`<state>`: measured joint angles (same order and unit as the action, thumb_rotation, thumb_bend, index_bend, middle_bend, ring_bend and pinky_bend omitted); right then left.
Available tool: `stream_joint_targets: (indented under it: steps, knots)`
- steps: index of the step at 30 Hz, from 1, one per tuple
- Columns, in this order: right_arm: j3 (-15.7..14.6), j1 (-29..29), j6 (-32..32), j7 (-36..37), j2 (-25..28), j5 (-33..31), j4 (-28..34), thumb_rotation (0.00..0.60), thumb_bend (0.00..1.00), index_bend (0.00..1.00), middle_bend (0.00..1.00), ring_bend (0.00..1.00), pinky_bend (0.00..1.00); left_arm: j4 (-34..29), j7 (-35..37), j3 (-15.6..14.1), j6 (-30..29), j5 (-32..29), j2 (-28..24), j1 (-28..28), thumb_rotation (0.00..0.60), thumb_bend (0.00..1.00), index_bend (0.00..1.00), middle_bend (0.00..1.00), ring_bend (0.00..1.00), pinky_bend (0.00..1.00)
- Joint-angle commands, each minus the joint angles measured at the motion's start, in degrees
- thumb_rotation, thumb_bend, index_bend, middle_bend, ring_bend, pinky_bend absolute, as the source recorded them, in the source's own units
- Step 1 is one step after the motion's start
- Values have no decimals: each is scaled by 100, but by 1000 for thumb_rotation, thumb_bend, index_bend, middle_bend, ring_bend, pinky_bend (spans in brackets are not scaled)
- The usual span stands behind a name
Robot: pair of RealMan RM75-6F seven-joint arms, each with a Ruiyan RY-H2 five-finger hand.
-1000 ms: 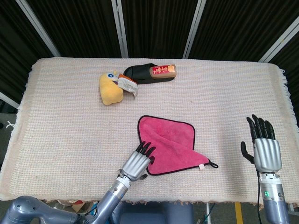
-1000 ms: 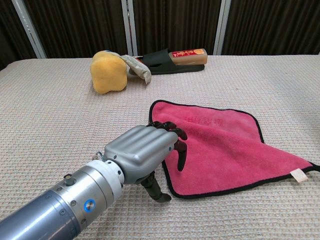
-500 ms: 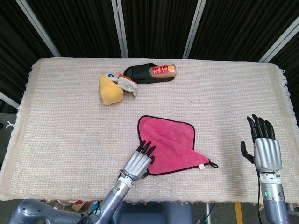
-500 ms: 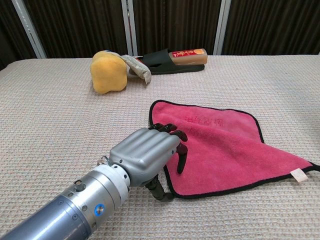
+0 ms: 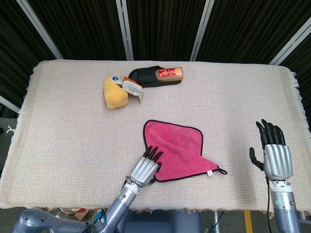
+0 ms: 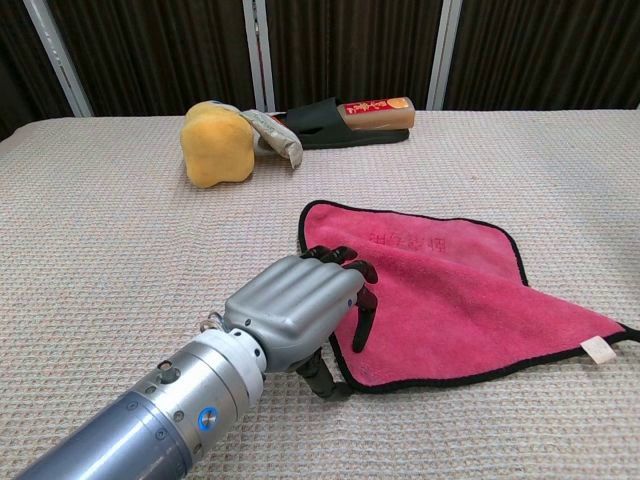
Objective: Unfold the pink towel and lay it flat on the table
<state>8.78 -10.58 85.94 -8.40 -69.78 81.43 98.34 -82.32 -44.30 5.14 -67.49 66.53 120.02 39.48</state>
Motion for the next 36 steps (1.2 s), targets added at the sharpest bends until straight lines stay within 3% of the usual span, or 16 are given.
stream_joint_targets:
  steps: [1, 5, 11, 17, 24, 36]
  knots:
    - [-15, 18, 5, 24, -3, 10, 1, 600, 472, 0, 52, 0, 61, 46, -4, 18, 31, 0, 23, -9, 600, 233, 506, 132, 3, 26]
    - [-1, 15, -13, 36, 2, 4, 10, 600, 472, 0, 52, 0, 61, 107, 18, 44, 79, -3, 83, -22, 600, 237, 491, 132, 3, 26]
    - [9, 18, -32, 49, 17, -2, 21, 600, 472, 0, 52, 0, 61, 64, 61, 59, 131, 47, 84, -39, 600, 377, 514, 133, 3, 26]
    - [-45, 62, -2, 36, 0, 55, 12, 600, 472, 0, 52, 0, 61, -100, 104, 85, 124, 134, -46, -69, 600, 430, 518, 137, 3, 26]
    - [-60, 67, -17, -5, -34, 76, -8, 600, 472, 0, 52, 0, 61, -158, 127, 88, 144, 138, -152, -117, 600, 442, 520, 137, 3, 26]
    - [-11, 33, -78, -45, -34, 34, -8, 600, 472, 3, 52, 0, 61, -208, 240, 45, 139, 244, -263, -187, 600, 442, 624, 152, 18, 26]
